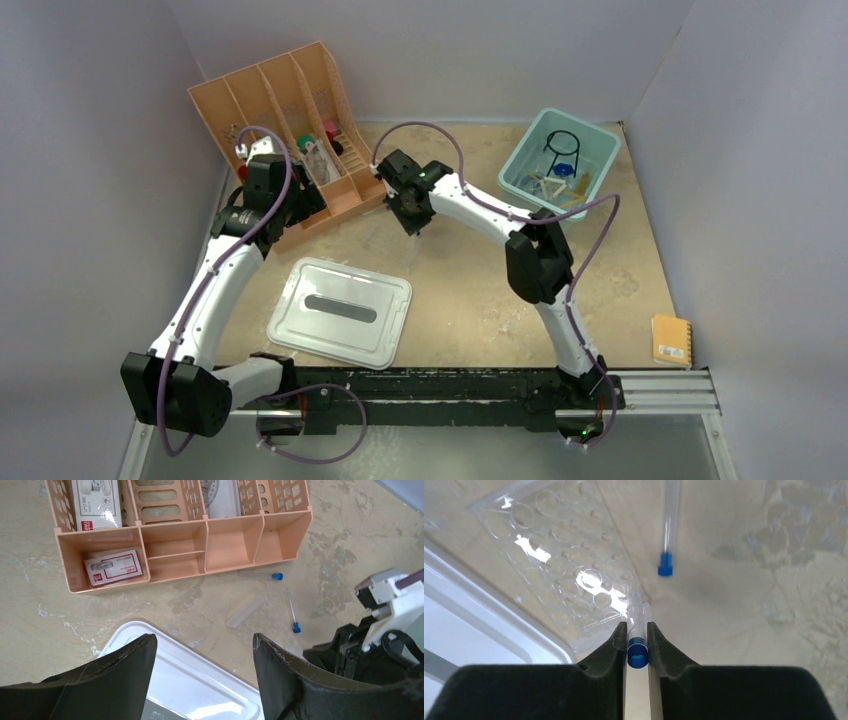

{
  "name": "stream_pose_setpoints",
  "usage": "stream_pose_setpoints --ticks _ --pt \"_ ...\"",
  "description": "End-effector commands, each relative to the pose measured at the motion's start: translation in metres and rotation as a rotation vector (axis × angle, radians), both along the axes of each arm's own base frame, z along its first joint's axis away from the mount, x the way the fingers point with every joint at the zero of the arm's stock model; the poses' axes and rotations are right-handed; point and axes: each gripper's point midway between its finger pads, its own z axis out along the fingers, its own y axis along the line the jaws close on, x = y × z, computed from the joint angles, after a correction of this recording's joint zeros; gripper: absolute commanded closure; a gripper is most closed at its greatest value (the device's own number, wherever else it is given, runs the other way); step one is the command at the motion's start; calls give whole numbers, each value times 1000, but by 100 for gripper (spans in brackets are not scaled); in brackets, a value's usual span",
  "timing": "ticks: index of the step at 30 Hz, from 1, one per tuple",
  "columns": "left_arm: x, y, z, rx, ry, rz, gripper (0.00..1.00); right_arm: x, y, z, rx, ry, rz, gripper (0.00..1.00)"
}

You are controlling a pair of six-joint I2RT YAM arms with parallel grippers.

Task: Organize the chemistry lab equipment

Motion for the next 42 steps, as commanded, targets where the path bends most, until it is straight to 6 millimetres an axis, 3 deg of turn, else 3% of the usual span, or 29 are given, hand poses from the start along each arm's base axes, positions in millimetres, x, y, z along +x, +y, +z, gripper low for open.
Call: stream_pose_setpoints --ticks 1,7,14,19,25,30,35,42 --pt "6 1 6 7 -29 -1 31 -27 -39 9 -105 26 1 92" --pt "8 0 8 4 -31 -9 31 -42 -62 13 -134 29 -5 92" --pt "7 -4 5 -17 -28 -18 31 -55 -102 15 -160 54 23 91" --pt "6 -6 2 -31 -23 -22 31 -49 -133 16 -130 70 -12 91" --pt "5 -7 3 -36 -24 -24 31 -29 -163 10 -166 47 -67 91" --pt "3 -6 3 -33 -23 -23 31 -14 -168 4 -201 13 -115 92" --pt "1 -6 0 -35 -19 -19 31 6 -168 12 -209 -63 -192 92" --pt "-3 -5 -3 -41 -21 -13 31 0 -163 11 -148 -57 -234 91"
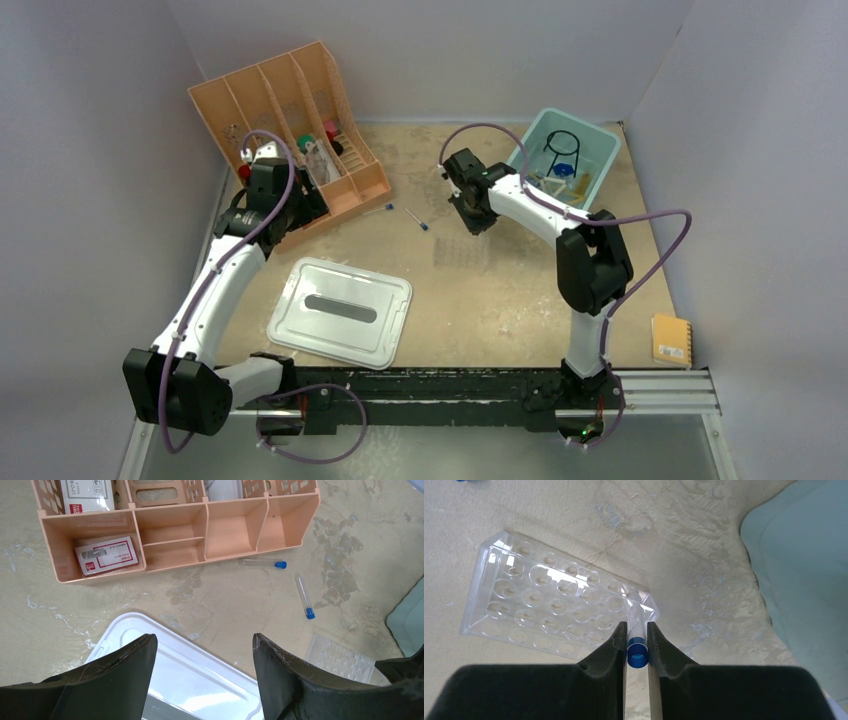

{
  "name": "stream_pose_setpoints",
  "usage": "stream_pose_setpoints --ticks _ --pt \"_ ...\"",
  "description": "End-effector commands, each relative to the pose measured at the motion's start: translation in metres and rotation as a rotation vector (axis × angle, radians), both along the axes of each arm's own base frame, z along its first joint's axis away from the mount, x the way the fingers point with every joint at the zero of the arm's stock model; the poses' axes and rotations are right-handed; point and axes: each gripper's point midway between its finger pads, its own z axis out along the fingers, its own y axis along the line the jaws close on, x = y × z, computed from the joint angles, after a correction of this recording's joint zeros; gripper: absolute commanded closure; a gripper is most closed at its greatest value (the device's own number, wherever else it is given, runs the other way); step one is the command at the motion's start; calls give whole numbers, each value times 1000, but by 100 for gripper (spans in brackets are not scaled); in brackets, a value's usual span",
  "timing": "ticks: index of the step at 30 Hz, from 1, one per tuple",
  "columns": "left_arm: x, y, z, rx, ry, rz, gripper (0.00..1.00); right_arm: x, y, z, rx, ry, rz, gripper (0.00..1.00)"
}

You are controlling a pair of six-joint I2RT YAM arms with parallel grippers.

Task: Organize the chemistry lab equipment

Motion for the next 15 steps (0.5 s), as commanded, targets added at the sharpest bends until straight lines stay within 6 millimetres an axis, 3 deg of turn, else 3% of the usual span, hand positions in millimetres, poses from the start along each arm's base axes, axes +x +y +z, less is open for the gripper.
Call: stream_pose_setpoints --ticks 1,15 --pt "1 0 12 -25 -57 9 31 4 5 12 50 -52 -50 91" --pt "3 -2 7 -28 -43 6 31 -5 -3 5 144 -32 -179 89"
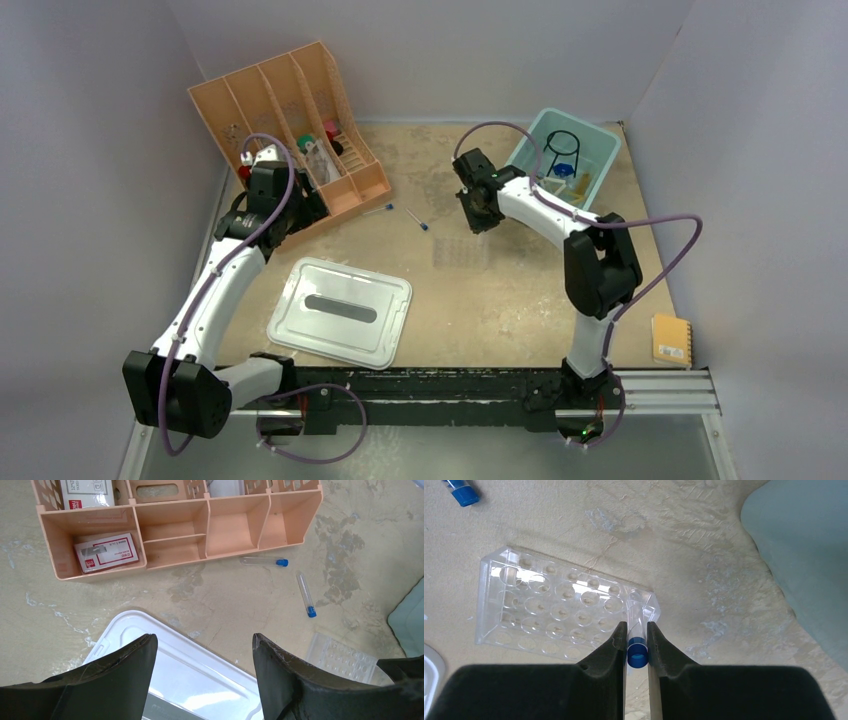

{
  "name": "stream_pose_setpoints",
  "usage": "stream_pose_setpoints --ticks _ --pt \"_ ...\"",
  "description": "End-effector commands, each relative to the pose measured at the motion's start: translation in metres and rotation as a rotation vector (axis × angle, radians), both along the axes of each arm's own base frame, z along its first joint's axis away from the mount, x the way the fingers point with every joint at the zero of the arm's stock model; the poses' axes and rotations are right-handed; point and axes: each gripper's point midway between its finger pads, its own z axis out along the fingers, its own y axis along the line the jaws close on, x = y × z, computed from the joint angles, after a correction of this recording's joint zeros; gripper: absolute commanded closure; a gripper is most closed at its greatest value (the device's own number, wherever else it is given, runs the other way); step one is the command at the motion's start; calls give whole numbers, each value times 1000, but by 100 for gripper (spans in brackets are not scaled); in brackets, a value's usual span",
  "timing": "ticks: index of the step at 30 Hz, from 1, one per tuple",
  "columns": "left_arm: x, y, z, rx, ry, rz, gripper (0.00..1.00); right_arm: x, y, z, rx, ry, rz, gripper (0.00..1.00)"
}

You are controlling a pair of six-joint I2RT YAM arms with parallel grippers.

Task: Organize the chemistry lab equipment

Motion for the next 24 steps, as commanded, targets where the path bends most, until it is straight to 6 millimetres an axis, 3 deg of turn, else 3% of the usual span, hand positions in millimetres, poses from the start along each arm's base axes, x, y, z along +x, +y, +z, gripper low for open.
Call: stream_pose_setpoints --ticks 1,7,11,16,20,24 --pt "6 -2 11 -23 -46 5 31 -6 -2 7 62 -13 -56 89" --pt "8 -3 12 -33 -48 6 31 -4 -4 4 69 -27 -67 85" --pt "8 -4 12 -36 -47 6 31 -2 -6 11 59 -47 -73 69" --pt "8 -5 12 -42 -45 4 31 6 -4 45 90 -118 -81 46" --pt "8 -5 14 -49 -48 8 31 15 1 78 129 -185 -69 39" --pt "9 -6 15 -58 -51 17 30 32 8 98 140 -258 -15 38"
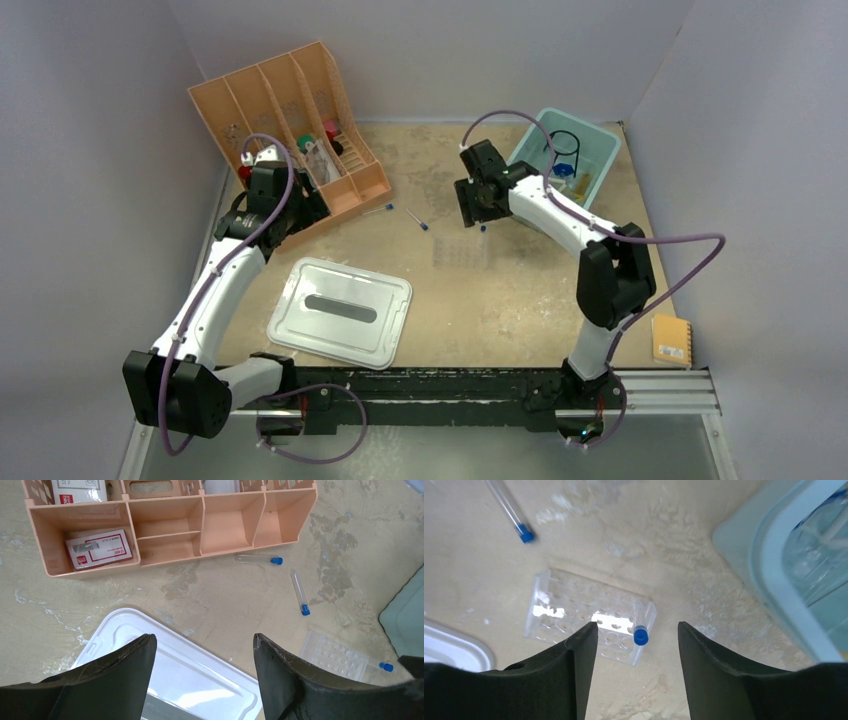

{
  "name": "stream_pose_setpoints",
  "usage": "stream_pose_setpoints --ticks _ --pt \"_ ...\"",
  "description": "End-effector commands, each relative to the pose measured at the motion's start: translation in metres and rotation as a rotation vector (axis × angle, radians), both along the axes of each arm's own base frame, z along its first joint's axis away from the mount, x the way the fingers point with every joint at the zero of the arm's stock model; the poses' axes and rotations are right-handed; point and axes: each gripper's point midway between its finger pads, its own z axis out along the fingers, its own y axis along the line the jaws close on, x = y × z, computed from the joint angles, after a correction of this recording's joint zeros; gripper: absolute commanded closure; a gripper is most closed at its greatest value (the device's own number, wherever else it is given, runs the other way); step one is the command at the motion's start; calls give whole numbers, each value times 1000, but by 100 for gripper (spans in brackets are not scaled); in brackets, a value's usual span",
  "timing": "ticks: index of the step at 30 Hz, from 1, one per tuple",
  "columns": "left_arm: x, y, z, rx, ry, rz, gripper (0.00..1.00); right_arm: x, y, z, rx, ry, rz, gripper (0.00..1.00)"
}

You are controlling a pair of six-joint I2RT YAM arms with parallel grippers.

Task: Organize the chemistry lab equipment

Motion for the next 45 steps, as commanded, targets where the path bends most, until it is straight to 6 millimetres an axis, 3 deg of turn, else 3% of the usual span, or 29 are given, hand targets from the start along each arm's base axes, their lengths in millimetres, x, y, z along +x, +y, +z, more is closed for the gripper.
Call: stream_pose_setpoints --ticks 1,6,10,16,19,28,41,45 --pt "10 -2 14 -31 -52 18 29 28 12 55 42 -165 66 38" --pt "13 -7 17 -43 -56 -6 28 44 46 54 87 -178 155 39" --pt "17 -12 17 -61 -59 -25 27 53 88 42 88 -185 234 39" --pt "22 -13 20 -54 -54 -31 27 56 138 -6 80 -126 331 45" --pt "24 -14 21 -52 -51 -39 26 56 151 -25 81 -97 356 50" --pt "29 -13 13 -45 -41 -33 26 51 155 -66 56 -8 376 60" --pt "38 -12 16 -39 -51 -21 26 50 143 -91 49 51 368 62" --pt "41 -15 14 -57 -47 -20 26 51 142 -98 53 63 362 71"
